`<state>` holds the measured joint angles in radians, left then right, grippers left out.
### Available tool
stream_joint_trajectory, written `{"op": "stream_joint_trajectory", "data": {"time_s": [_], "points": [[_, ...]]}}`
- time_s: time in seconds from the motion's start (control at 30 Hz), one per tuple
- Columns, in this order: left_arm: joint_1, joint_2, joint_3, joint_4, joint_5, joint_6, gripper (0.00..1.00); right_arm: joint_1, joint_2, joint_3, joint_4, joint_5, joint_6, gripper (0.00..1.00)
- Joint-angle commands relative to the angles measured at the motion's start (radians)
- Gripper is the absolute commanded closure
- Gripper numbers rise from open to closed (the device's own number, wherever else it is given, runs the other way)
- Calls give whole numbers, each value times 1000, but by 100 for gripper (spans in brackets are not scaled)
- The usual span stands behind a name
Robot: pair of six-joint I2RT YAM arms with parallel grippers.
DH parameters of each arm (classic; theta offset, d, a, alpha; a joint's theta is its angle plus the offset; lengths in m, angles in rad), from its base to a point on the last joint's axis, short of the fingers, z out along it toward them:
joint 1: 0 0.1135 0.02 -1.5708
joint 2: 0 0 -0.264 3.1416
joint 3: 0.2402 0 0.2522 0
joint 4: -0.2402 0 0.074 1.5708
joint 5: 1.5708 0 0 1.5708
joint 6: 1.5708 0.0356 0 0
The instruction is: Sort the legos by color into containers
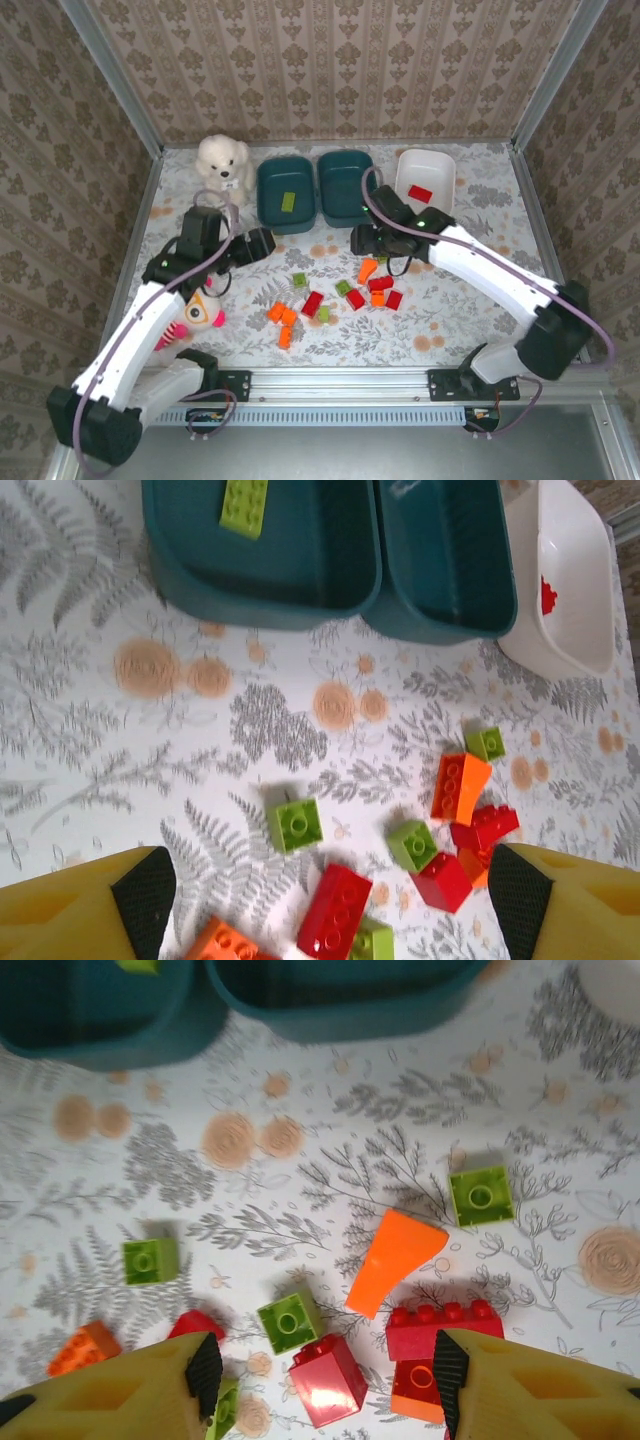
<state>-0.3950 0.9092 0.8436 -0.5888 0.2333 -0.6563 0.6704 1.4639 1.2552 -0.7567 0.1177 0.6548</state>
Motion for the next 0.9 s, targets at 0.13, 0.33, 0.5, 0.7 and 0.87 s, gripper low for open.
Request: {"op": "stream_joint_trajectory", "data": {"time_s": [0.13, 0.33, 0.5, 0.7, 0.87], "points": [[-36, -165, -112, -3, -15, -105, 15, 3, 240, 75, -85, -13, 163, 41], [-54, -184, -113, -6, -15, -107, 15, -25, 349, 83, -68, -34, 222, 40], [-54, -191, -109, -13, -17, -104, 15, -38, 397, 83, -64, -59, 259, 41], [-55, -184, -96, -17, -15, -93, 15, -40, 442, 93, -51, -76, 291, 42], [-55, -173, -91, -14, -12, -87, 15, -49, 478, 109, -37, -84, 304, 50]]}}
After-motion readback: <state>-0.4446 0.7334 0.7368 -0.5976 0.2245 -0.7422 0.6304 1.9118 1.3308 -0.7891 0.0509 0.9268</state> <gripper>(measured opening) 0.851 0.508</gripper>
